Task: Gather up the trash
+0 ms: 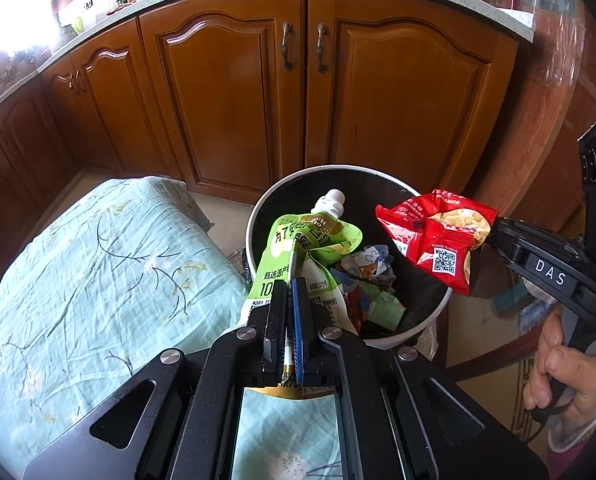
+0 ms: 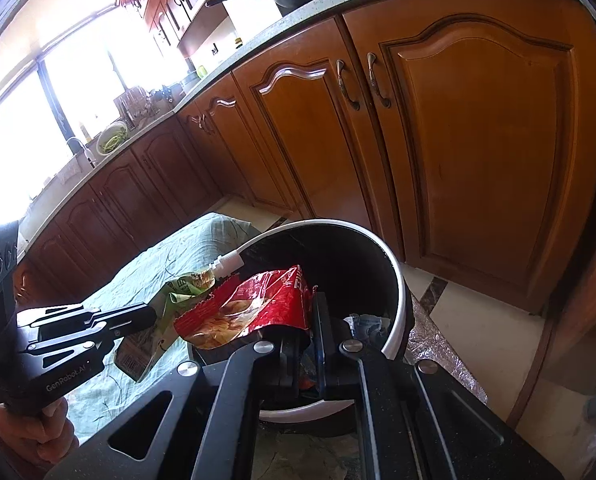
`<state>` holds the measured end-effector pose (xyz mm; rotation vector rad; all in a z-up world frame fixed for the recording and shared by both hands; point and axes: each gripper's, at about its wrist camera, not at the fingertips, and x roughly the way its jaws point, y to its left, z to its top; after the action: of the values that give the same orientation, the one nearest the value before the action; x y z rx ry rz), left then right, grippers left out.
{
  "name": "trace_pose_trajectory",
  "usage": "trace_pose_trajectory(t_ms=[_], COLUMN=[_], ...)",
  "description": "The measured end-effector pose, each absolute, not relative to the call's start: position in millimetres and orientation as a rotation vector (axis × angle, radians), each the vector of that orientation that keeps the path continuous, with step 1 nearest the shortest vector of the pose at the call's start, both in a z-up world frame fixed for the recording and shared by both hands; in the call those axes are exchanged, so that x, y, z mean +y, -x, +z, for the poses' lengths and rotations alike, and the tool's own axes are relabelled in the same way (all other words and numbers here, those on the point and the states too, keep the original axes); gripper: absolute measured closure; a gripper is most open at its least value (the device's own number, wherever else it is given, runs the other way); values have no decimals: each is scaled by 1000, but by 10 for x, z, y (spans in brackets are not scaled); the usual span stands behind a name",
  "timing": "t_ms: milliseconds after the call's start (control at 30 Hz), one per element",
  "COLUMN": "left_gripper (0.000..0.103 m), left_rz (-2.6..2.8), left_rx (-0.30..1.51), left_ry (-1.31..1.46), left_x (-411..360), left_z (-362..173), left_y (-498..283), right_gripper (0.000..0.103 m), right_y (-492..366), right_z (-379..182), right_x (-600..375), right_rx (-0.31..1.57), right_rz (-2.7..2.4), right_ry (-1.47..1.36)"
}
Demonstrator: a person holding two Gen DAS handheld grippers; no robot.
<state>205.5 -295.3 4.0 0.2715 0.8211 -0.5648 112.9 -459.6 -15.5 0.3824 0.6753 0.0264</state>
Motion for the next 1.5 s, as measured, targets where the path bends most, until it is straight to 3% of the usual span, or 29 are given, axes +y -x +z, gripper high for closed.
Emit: trace_pose_trajectory(t_ms=[767,833,900,1000,1233,1400,1500], left_gripper=[99,98,91,84,77,68,64], left_rz=[-575,-582,-591,-587,-573,-548,-524], left_rx=[868,875,877,856,843,828,821], left_ry=[-364,-341,-321,-312,-250,-129,-62], left_x=[-3304,-3278,-3257,-3226,-3019,-2670,-2433], left_z=[-60,-50,-27,29,89,81,24], left_y=[-2262,-2293,-2297,-2274,-2188,-2037,-1900], right_gripper=[92,85,70,59,54,37,32], right_y=[-1381,-1388,-1388,-1358,-1237,-1012,-854], right_z=[-274,-279,-268,-244,-207,-205,-213], right_x=[-4628,-4647,-4668,-4686,-4660,-4595,-4504], right_rx=[779,786,787,777,756,703,663], right_rz=[2,1,5,3,16,19,25], right_ry=[-324,-333,-343,-349,-377,-433,-469])
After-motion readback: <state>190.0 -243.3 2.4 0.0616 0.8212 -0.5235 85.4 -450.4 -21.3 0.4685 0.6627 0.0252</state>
